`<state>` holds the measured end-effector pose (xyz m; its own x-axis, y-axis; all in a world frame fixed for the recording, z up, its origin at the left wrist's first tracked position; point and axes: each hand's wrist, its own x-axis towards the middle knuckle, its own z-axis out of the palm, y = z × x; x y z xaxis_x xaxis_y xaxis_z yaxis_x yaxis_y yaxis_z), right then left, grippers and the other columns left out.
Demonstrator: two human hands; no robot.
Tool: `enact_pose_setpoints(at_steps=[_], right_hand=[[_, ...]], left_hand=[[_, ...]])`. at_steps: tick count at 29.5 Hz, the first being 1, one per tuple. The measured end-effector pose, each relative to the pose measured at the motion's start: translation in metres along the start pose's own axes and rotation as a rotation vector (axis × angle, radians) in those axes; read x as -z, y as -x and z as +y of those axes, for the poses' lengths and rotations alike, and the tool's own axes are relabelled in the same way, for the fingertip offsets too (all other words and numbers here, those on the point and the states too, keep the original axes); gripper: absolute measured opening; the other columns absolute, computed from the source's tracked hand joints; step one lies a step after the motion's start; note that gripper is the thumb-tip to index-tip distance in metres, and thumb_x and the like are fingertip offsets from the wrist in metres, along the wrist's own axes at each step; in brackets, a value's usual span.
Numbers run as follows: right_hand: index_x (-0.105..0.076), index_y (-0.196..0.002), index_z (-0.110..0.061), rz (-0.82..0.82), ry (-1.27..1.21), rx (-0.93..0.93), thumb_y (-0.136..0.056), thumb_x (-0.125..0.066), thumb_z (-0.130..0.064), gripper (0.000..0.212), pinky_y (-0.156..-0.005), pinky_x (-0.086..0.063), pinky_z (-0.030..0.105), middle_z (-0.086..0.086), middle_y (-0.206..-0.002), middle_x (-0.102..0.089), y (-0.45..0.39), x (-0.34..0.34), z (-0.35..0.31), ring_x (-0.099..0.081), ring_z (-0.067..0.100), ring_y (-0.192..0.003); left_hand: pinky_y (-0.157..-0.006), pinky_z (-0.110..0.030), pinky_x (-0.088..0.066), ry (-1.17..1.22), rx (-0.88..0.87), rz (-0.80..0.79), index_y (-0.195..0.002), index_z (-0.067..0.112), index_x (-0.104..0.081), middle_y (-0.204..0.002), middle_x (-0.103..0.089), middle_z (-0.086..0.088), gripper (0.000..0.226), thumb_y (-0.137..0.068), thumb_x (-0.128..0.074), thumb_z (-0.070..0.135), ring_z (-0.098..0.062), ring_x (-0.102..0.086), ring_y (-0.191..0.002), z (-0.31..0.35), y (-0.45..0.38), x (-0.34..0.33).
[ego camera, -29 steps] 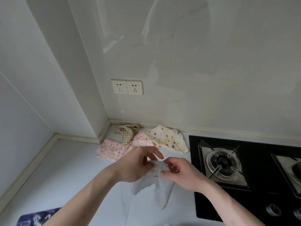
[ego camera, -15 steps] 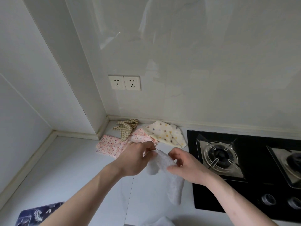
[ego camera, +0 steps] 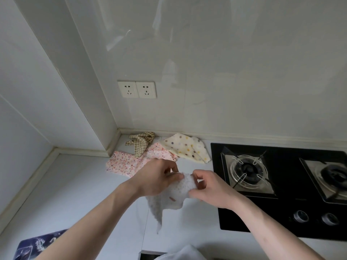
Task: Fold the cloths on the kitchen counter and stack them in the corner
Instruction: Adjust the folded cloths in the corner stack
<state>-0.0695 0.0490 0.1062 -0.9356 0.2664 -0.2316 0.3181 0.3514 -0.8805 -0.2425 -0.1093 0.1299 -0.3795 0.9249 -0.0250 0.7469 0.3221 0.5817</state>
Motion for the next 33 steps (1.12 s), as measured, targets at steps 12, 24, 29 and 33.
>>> enact_pose_setpoints(at_steps=[12, 24, 29, 33], right_hand=[[-0.062, -0.099, -0.036, -0.08, -0.058, -0.03, -0.081, -0.076, -0.024, 0.025, -0.064, -0.038, 0.03, -0.008, -0.066, -0.056, 0.005, 0.011, 0.004, -0.047, 0.011, -0.063], [-0.057, -0.063, -0.025, -0.016, 0.169, -0.001, -0.082, -0.081, -0.04, 0.034, -0.065, -0.037, 0.019, -0.016, -0.072, -0.058, 0.014, 0.021, 0.02, -0.051, 0.001, -0.065], [-0.061, -0.077, -0.036, 0.001, 0.245, -0.002, -0.084, -0.076, -0.048, 0.02, -0.088, -0.045, 0.021, -0.025, -0.116, -0.063, 0.026, 0.03, 0.037, -0.059, -0.006, -0.108], [-0.06, -0.073, -0.027, -0.012, 0.197, -0.026, -0.088, -0.075, -0.045, 0.027, -0.072, -0.043, 0.027, -0.007, -0.074, -0.062, 0.036, 0.034, 0.046, -0.057, 0.014, -0.07]], left_hand=[[-0.051, -0.017, -0.034, 0.106, 0.036, -0.031, -0.065, 0.03, -0.063, -0.058, -0.055, 0.009, 0.042, -0.089, -0.065, 0.065, -0.009, -0.05, -0.057, 0.0, 0.01, -0.007], [-0.062, -0.012, -0.04, 0.063, 0.077, -0.096, -0.082, 0.033, -0.076, -0.074, -0.067, 0.02, 0.034, -0.076, -0.078, 0.066, 0.002, -0.059, -0.073, -0.017, 0.013, -0.011], [-0.066, -0.01, -0.041, 0.02, 0.125, -0.13, -0.083, 0.031, -0.076, -0.08, -0.07, 0.023, 0.021, -0.088, -0.074, 0.052, 0.003, -0.059, -0.081, -0.026, 0.03, -0.02], [-0.071, -0.012, -0.045, 0.121, 0.148, -0.17, -0.086, 0.033, -0.074, -0.086, -0.069, 0.018, 0.016, -0.094, -0.07, 0.046, -0.001, -0.061, -0.084, -0.031, 0.042, -0.023]])
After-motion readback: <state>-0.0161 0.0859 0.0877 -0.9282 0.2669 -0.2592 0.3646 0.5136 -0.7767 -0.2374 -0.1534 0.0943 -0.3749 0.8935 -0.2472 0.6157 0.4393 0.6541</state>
